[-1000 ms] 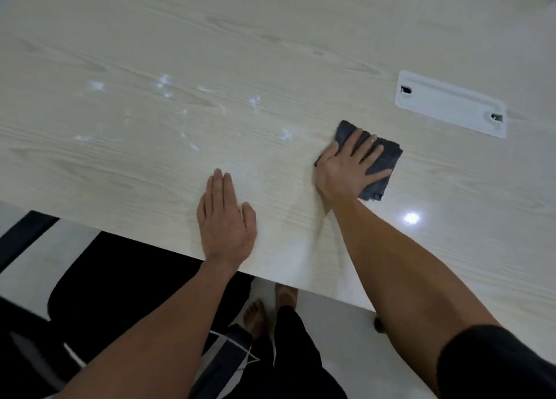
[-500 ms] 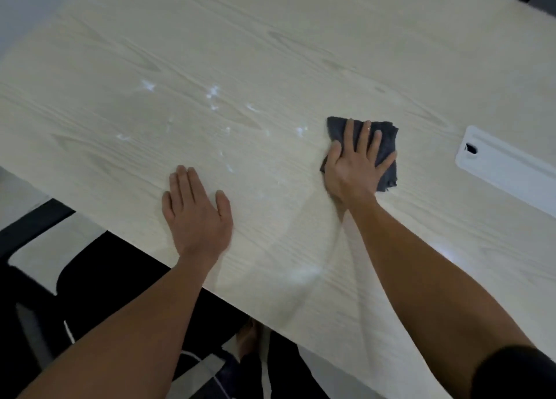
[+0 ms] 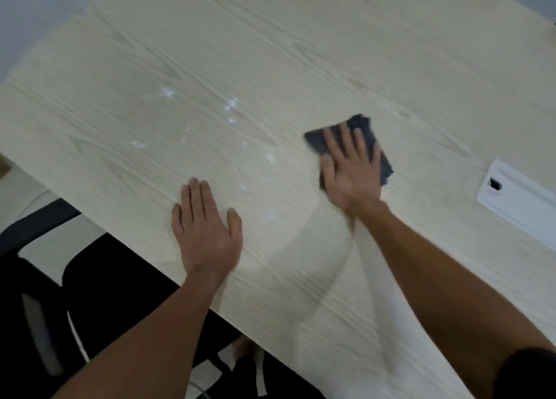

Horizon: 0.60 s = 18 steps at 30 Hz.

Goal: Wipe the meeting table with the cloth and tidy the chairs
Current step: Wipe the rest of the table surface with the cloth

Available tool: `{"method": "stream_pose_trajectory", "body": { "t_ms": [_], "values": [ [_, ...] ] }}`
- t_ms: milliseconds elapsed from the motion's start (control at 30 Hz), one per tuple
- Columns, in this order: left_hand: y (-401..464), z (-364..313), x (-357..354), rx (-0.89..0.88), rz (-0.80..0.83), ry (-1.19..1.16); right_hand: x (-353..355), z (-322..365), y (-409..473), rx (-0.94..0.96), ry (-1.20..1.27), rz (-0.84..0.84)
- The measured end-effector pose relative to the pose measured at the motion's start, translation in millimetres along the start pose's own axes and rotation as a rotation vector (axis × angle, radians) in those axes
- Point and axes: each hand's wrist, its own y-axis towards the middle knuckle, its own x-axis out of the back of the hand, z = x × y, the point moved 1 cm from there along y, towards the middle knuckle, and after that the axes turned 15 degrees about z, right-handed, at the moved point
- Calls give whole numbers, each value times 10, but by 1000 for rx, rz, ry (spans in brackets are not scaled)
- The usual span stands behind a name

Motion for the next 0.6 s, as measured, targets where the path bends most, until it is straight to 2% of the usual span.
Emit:
{"method": "stream_pose_trajectory", "body": {
  "t_ms": [67,133,200,267,333,400,433,500,600],
  "values": [
    [2,-11,8,4,-3,-3,267,115,457,-156,95,-31],
    [18,-16,4,14,8,0,367,505,850,-161,137,-44],
    [29,-19,-3,20,18,4,261,987,975,-16,77,-32],
    [28,2,-2,18,15,19,51,1334,762,209,-47,-30],
    [14,16,-11,12,3,32,-157,1293,371,436,-143,-23],
    [8,21,-15,15,-2,30,-258,917,55,536,-183,-10],
    [4,15,-15,15,-2,22,-214,683,-13,516,-184,2],
    [4,-7,-8,14,3,12,1,297,143,344,-154,13],
    [11,-17,-3,17,41,16,411,354,787,37,-23,-3]
  ]
}}
